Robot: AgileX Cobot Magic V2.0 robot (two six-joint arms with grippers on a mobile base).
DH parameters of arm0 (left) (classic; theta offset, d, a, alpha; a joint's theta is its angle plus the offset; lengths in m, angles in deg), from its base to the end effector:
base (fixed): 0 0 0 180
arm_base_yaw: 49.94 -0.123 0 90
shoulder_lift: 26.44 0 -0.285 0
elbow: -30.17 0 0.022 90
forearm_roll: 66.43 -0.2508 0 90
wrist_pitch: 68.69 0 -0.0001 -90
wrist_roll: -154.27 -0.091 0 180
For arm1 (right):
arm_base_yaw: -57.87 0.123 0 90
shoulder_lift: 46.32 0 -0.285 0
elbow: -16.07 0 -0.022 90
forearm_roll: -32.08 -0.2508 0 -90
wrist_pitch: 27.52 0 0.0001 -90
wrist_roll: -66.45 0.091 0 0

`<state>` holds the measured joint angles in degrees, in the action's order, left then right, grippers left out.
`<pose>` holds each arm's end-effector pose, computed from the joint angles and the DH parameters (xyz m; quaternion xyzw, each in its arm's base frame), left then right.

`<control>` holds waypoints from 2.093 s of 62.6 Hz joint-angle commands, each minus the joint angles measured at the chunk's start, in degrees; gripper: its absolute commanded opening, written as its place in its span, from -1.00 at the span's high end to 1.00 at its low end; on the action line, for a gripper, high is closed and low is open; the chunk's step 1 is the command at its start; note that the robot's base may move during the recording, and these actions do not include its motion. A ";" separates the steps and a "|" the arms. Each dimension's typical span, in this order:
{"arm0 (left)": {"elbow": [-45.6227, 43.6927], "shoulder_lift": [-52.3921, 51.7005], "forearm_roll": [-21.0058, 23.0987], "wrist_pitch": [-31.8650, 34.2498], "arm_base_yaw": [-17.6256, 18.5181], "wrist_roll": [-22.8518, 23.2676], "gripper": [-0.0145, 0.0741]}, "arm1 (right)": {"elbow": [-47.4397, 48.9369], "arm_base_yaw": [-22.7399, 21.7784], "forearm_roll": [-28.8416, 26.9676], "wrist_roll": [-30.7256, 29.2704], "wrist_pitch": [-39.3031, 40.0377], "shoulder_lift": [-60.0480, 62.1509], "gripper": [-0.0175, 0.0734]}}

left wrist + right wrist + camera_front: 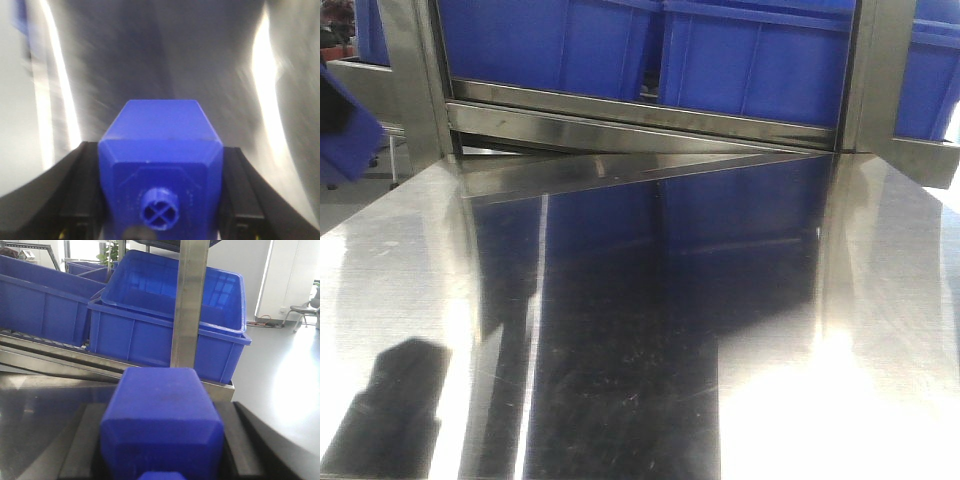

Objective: Pick and sort blue part to right shelf
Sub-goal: 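Lift the blue part with the left gripper away from the table, then drive the base away from the table down the aisle holding both parts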

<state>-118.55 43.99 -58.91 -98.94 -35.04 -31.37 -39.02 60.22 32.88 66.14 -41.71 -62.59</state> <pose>0.2132 -0.0630 0.3016 0.1248 0.9037 -0.0858 0.4006 0.0477 0.0016 0.3108 -0.0191 0.6788 0.0069 0.7340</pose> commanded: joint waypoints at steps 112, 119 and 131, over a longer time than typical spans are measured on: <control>6.62 -46.34 -0.42 11.92 -8.09 0.33 -0.08 | 1.65 -0.30 0.36 -0.46 5.48 -0.59 -0.31; 6.62 -46.34 -0.42 11.92 -8.09 0.33 -0.08 | 1.65 -0.30 0.36 -0.46 5.48 -0.59 -0.31; 6.62 -46.34 -0.42 11.92 -8.09 0.33 -0.08 | 1.65 -0.30 0.36 -0.46 5.48 -0.59 -0.31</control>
<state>-110.29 -3.07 -59.64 -92.40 -43.10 -31.27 -39.02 60.22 32.88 66.14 -41.71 -62.59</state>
